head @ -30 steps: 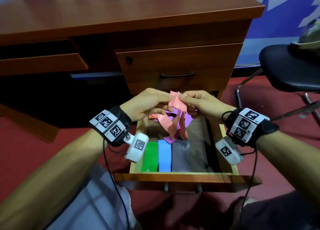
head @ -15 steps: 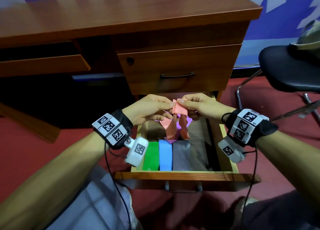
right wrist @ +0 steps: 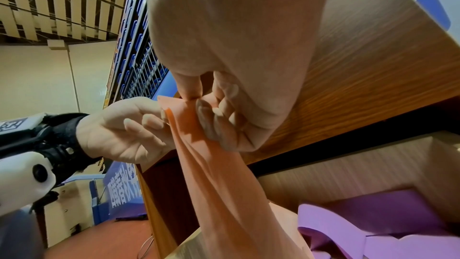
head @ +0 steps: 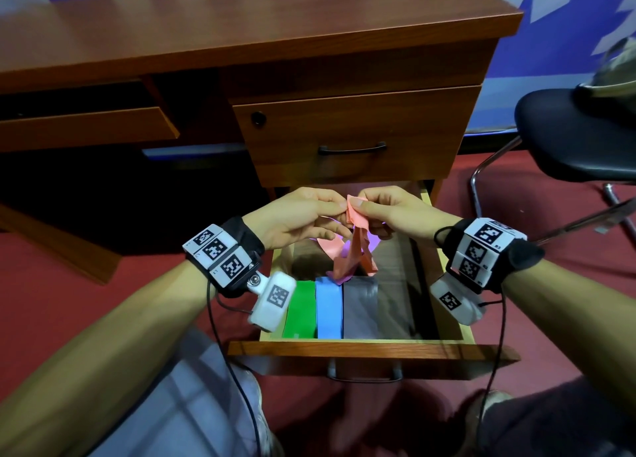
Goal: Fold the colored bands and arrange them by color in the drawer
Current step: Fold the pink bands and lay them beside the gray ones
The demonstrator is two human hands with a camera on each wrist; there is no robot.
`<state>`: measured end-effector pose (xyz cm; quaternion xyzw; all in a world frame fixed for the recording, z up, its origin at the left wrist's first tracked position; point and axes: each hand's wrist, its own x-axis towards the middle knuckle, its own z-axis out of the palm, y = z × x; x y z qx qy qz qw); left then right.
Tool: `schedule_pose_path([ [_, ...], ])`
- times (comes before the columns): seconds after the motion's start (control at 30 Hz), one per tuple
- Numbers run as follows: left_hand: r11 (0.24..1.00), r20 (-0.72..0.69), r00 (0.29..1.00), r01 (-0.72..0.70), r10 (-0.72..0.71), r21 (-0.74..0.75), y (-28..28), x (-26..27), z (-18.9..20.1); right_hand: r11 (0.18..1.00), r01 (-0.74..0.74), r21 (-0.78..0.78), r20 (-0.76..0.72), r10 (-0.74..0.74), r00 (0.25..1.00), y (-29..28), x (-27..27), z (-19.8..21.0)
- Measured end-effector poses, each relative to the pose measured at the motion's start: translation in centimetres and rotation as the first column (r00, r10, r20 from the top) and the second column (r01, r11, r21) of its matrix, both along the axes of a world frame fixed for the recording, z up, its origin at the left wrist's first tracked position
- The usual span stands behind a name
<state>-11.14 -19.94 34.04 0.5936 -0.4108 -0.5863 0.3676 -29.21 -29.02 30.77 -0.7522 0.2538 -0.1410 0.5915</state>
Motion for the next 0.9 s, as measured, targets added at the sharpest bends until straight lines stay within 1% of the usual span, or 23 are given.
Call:
schedule_pose_path([
  [0.2, 0.999, -0.022, 0.999, -0.034, 0.034, -0.008, 0.06, 0.06, 0.17, 1.0, 0.01, -0.03, 0.005, -0.01, 1.0, -0.02, -0.04, 0.29],
  [0.33, 0.999, -0.025, 0.999, -0.038, 0.038, -0.014, 0.05, 0.03, 0.21, 0.999, 0.0, -0.049, 0.013, 0.001, 1.0, -0.09, 0.02, 0.19],
  [0.63, 0.999, -0.081, 0.995, -0.052, 0.051, -0.009, -0.09, 0.16, 0.23, 0.997, 0.011, -0.077, 0.024, -0.009, 1.0, -0.3, 0.09, 0.02],
  [0.9, 0.998, 0.003, 1.0, -0.028, 0.028, -0.058, -0.21, 0.53, -0.1, 0.998, 0.038, -0.04, 0.029, -0.037, 0.999, -0.21, 0.53, -0.4],
])
